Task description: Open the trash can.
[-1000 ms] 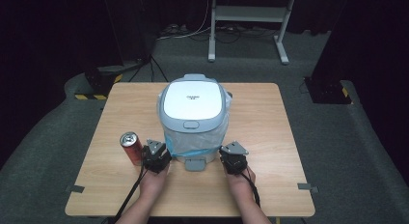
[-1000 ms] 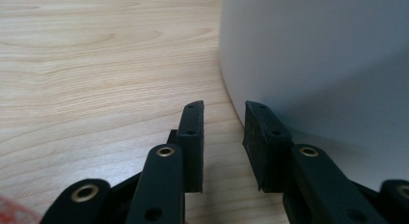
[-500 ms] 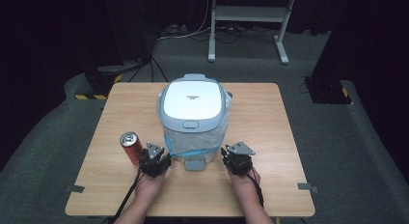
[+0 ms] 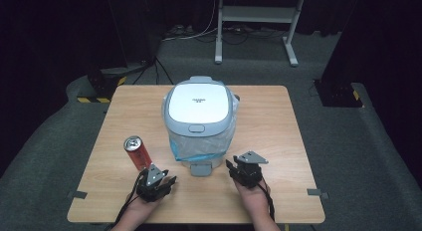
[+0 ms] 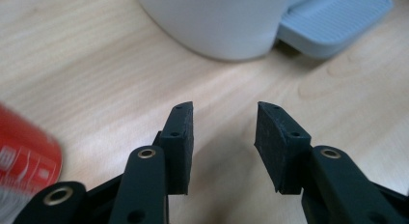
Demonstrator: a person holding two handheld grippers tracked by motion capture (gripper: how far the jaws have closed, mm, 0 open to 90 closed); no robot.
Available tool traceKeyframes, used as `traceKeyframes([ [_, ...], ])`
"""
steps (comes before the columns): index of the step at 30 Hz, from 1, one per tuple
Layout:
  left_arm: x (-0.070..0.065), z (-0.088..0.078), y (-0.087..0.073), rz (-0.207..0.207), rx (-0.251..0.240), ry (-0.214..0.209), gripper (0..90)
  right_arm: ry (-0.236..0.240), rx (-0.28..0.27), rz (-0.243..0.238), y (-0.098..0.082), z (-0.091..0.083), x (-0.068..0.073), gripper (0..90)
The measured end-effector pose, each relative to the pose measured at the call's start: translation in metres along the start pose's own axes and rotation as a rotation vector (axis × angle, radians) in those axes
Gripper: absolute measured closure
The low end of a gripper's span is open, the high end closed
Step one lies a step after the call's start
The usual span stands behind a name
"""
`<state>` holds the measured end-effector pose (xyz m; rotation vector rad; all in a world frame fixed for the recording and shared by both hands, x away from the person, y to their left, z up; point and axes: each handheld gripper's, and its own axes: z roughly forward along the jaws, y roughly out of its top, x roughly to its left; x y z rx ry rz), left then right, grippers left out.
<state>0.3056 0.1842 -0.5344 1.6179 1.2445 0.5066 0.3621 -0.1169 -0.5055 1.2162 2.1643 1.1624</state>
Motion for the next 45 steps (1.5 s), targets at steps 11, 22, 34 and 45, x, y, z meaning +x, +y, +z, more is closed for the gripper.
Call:
traceKeyframes([
  [11,0.033,-0.032,-0.002,-0.050,-0.005,-0.007,47.4,0.063,0.002,-0.023,0.001,0.000,0.013,74.3],
  [22,0.071,-0.053,-0.004,-0.085,-0.023,0.104,46.7,0.140,-0.019,-0.108,0.004,0.000,0.028,75.4],
  [34,0.120,-0.055,0.000,-0.161,-0.060,0.235,45.7,0.209,-0.020,-0.178,0.010,0.016,0.057,74.0],
  [45,0.132,-0.045,0.006,-0.181,-0.052,0.242,41.5,0.231,-0.003,-0.190,0.014,0.030,0.063,72.1],
])
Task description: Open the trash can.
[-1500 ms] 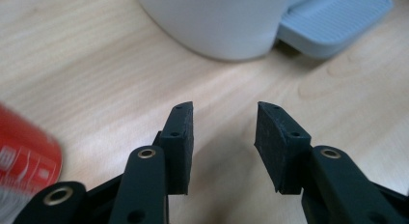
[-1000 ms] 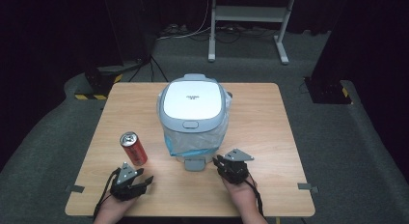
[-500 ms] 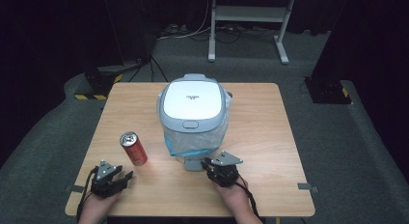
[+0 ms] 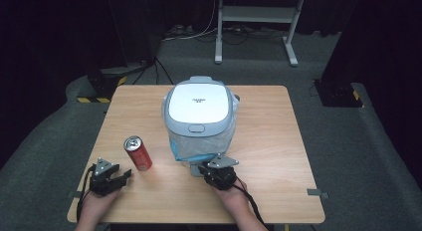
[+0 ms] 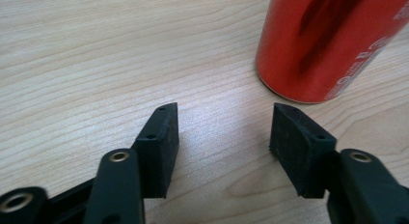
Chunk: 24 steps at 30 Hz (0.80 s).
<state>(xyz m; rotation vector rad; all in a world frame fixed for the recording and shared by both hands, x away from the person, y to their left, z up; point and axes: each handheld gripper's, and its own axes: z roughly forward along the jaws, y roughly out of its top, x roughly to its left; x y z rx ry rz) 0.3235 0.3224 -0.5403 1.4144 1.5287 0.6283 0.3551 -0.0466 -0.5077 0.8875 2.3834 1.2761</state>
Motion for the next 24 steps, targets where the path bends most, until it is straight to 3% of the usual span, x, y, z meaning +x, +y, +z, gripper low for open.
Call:
traceKeyframes([
  [5,0.0010,-0.0006,0.0003,-0.007,0.006,-0.001,38.7,-0.016,0.009,-0.024,-0.0014,0.0037,0.0018,69.2],
  [9,-0.0012,-0.0004,-0.0012,0.021,0.009,0.001,38.3,-0.017,0.012,-0.020,-0.0019,0.0030,0.0025,67.6],
  [24,-0.0022,-0.0008,-0.0017,0.026,0.017,-0.011,36.7,-0.014,-0.013,-0.013,-0.0079,0.0044,0.0027,68.4],
])
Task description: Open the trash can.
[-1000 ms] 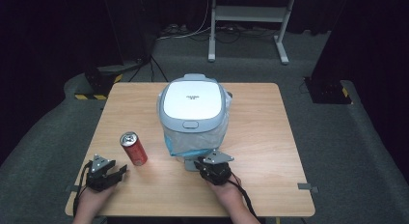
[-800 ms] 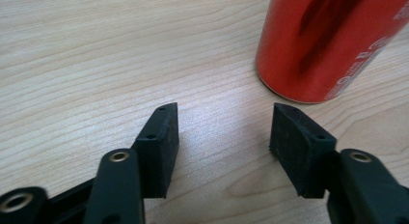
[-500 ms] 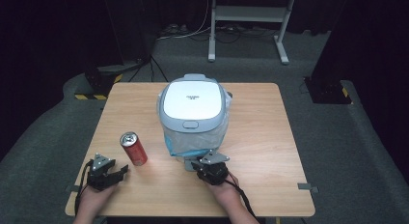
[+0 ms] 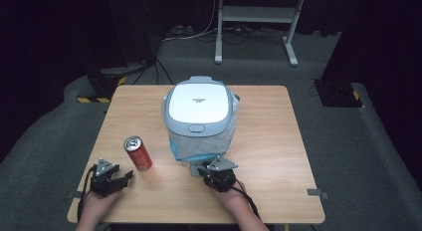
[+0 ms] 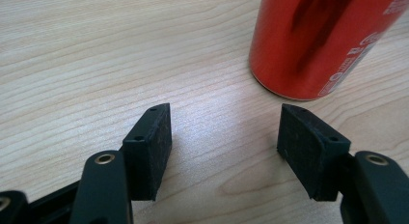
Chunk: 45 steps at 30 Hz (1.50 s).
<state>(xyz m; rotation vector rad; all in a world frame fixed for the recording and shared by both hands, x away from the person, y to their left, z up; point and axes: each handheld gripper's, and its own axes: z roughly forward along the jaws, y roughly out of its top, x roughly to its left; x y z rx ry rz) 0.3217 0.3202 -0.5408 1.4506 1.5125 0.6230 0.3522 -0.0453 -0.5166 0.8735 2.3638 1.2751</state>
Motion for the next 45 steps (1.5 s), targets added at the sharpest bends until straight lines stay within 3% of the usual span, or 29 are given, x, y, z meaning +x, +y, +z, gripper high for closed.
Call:
traceKeyframes([
  [18,-0.001,0.000,0.000,-0.001,-0.003,-0.001,36.5,0.029,0.009,0.001,-0.001,0.001,-0.004,68.0],
  [19,-0.001,0.000,0.000,-0.001,-0.002,-0.001,36.4,0.032,0.009,0.003,-0.001,0.001,-0.004,60.9],
  [20,-0.001,0.000,0.000,0.000,-0.002,-0.001,36.4,0.093,0.009,-0.018,-0.001,0.002,-0.004,45.6],
  [21,-0.001,0.000,0.000,-0.001,-0.002,-0.001,36.4,0.097,0.017,-0.047,0.000,0.002,-0.001,44.1],
  [23,-0.001,0.000,0.000,0.000,-0.002,-0.001,36.4,0.025,0.038,-0.128,0.001,0.005,0.010,42.3],
  [25,-0.001,0.000,-0.001,-0.002,-0.003,-0.002,36.3,0.001,0.042,-0.181,0.001,0.007,0.016,37.4],
  [26,-0.001,0.000,-0.001,-0.002,-0.003,-0.002,36.3,0.001,0.042,-0.181,0.001,0.007,0.016,37.4],
  [27,-0.001,0.000,-0.001,-0.001,-0.003,-0.004,36.1,0.065,0.036,-0.100,0.001,0.005,0.007,37.7],
  [28,-0.001,0.000,-0.001,0.000,-0.003,-0.005,36.1,0.065,0.036,-0.100,0.001,0.005,0.007,37.7],
  [31,-0.001,0.000,-0.001,0.000,-0.003,-0.006,36.1,0.145,0.021,-0.017,0.001,0.004,-0.004,37.9],
  [45,-0.001,0.000,-0.001,0.002,-0.001,-0.011,35.8,0.130,0.028,-0.037,0.003,0.003,-0.002,37.4],
])
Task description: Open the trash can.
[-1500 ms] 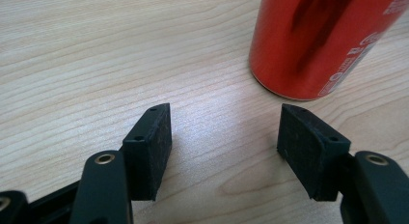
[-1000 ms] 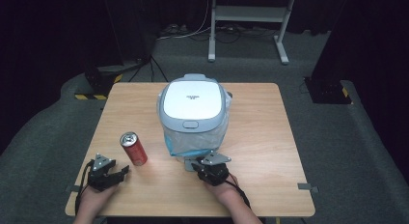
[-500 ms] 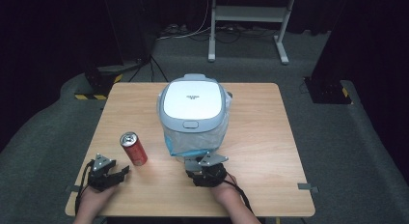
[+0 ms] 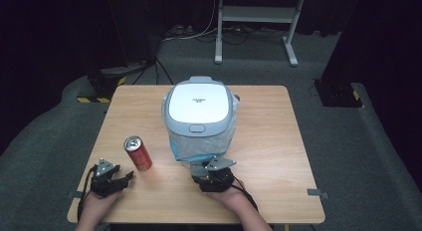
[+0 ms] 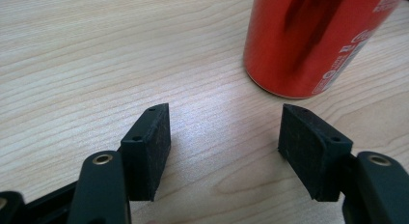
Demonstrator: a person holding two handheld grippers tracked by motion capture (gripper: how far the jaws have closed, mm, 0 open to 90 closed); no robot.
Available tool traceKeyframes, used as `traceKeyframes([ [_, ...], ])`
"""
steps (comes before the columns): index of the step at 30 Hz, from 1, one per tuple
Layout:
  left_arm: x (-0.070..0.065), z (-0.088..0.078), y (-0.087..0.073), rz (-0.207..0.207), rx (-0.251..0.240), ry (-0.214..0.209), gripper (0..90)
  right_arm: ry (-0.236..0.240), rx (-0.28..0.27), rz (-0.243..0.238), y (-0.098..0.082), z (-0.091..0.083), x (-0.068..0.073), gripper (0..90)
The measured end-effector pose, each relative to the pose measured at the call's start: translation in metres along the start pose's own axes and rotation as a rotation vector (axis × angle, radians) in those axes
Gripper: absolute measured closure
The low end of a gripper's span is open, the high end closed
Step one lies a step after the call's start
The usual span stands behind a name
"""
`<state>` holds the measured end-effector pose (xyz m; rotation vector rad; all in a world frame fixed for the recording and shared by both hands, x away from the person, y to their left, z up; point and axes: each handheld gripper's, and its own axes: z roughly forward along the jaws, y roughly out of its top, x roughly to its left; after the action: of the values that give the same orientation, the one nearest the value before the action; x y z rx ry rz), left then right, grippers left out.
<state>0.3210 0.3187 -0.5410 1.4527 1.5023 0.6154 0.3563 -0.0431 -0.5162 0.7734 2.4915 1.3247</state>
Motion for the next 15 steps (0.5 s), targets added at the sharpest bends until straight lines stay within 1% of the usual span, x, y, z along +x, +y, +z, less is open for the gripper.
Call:
traceKeyframes([
  [1,0.0000,-0.0001,0.0000,0.000,0.001,0.000,35.8,0.000,0.000,0.000,0.0000,0.0000,0.0000,37.4],
  [2,-0.0001,0.0000,0.0000,0.000,0.000,-0.001,35.8,-0.016,-0.004,-0.001,-0.0003,0.0000,0.0005,42.2],
  [3,-0.0001,0.0000,0.0000,0.000,0.000,-0.001,35.8,-0.016,-0.004,-0.001,-0.0003,0.0000,0.0005,42.2],
  [4,-0.0002,0.0000,0.0000,-0.001,0.000,-0.001,35.8,-0.039,-0.008,0.010,-0.0006,-0.0003,0.0005,49.8],
  [5,-0.0002,0.0000,0.0000,-0.001,0.000,-0.001,35.8,-0.049,-0.016,0.016,-0.0010,-0.0006,-0.0009,52.6],
  [6,-0.0002,0.0000,0.0000,-0.001,-0.001,-0.001,35.8,-0.046,-0.018,0.026,-0.0012,-0.0009,-0.0017,52.8],
  [11,-0.0003,0.0000,-0.0001,-0.001,-0.001,-0.001,35.8,-0.050,-0.013,0.031,-0.0012,-0.0004,-0.0010,52.9],
  [12,-0.0007,0.0001,-0.0003,-0.005,-0.004,-0.001,35.8,-0.047,-0.011,0.036,-0.0012,-0.0003,-0.0013,56.6],
  [13,-0.0007,0.0001,-0.0003,-0.005,-0.004,0.000,35.8,-0.063,-0.013,0.057,-0.0015,-0.0012,-0.0035,63.3],
  [15,-0.0009,0.0001,-0.0004,-0.007,-0.005,0.000,35.8,-0.036,-0.021,0.087,-0.0021,-0.0021,-0.0084,65.1],
])
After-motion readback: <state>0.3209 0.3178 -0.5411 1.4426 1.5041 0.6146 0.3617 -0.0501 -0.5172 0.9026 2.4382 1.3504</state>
